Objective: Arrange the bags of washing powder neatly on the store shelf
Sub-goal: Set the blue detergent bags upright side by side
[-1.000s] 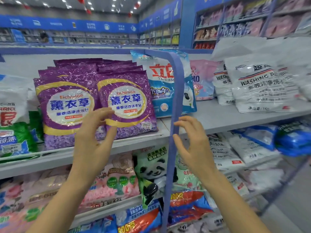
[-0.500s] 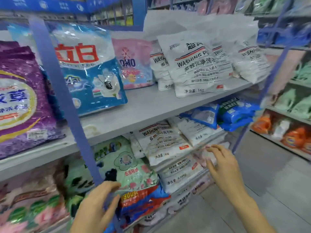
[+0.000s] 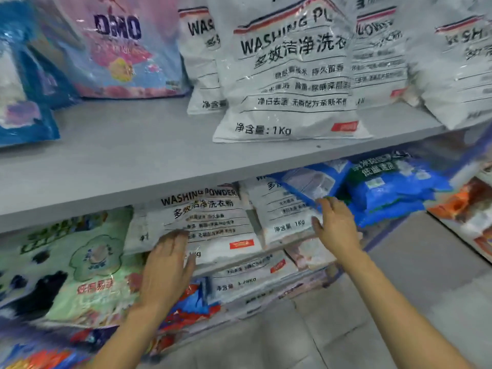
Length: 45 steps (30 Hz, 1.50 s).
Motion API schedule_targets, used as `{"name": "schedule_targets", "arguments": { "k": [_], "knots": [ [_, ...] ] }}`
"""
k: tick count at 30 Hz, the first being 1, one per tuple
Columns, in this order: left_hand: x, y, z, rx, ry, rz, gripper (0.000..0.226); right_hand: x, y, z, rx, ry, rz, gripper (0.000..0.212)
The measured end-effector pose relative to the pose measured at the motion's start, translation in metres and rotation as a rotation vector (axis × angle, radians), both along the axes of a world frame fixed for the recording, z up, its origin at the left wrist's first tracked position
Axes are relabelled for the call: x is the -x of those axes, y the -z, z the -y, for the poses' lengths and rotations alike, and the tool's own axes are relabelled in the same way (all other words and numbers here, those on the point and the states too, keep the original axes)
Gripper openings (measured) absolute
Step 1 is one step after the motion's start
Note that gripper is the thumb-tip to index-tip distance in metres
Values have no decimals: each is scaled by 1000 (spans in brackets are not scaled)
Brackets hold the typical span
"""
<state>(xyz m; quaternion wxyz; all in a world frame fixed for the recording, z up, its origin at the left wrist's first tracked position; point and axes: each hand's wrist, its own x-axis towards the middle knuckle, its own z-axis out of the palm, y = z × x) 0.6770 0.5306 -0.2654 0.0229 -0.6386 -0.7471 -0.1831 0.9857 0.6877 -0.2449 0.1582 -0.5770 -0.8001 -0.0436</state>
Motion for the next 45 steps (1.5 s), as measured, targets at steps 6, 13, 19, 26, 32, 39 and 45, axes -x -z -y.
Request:
{"name": "schedule_targets", "arguments": {
  "k": [6, 13, 19, 26, 32, 39, 45],
  "knots": [
    [-5, 27, -31, 76, -90, -100, 50, 15, 20, -71, -70, -39, 109, 53],
    [7, 61, -36, 156, -125, -111, 70, 31, 39, -109, 106, -6, 196, 75],
    [8, 64, -35, 171, -129, -130, 71, 25, 44, -113, -103, -79, 46, 38],
    [9, 64, -34, 209, -122, -125, 71, 10, 24, -84, -210, -132, -401, 27],
    [11, 64, -34, 272, -125, -139, 71, 1, -1, -32, 84, -126, -823, 33],
    [7, 56, -35, 318, -134, -137, 80, -17, -35, 28, 423, -187, -1216, 31],
    [-3, 39, -35, 329, -153, 53, 74, -24, -70, 57, 777, -256, -1560, 25]
  ]
}}
